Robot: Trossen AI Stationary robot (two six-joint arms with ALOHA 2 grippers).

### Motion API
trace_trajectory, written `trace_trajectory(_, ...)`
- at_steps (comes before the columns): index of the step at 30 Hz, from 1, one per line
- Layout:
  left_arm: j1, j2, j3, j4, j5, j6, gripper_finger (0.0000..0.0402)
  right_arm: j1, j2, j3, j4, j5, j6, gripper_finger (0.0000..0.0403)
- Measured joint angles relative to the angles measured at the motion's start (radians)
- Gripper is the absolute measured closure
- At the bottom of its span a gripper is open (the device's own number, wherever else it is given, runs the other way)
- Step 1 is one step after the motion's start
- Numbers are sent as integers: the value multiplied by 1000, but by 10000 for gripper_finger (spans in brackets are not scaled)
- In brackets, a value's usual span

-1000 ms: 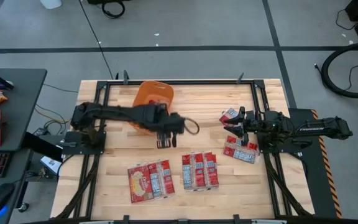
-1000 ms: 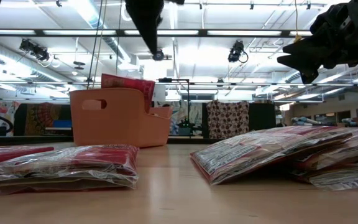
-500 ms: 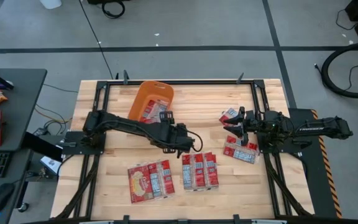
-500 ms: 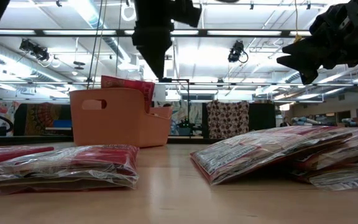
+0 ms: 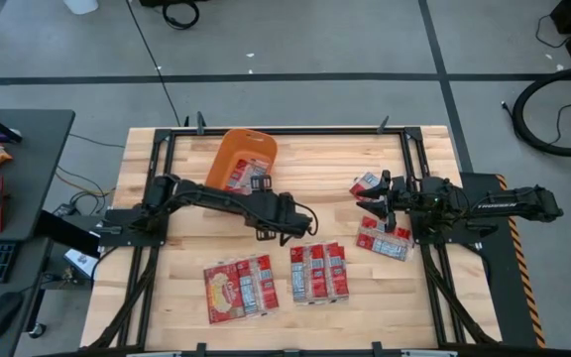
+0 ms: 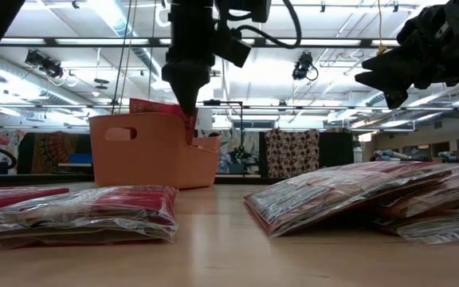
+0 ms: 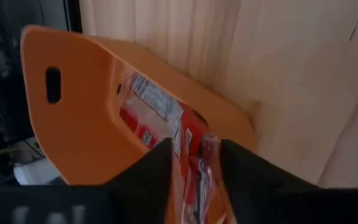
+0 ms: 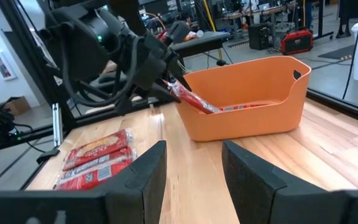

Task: Sort popcorn bags into baskets
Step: Stack the popcorn pack on top of the other popcorn into the orange bin

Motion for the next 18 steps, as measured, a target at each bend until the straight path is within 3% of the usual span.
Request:
trace_trajectory(6,4,-3,0,0,40,-10,389,0,0,0,4,0,0,243)
trace_trajectory(14,14,-5,86,-135,88,-3,396,0,0,0,4,0,0,243)
trace_trajectory(18,45,-51,115,-130,162,86,397,0,0,0,3,0,4,243)
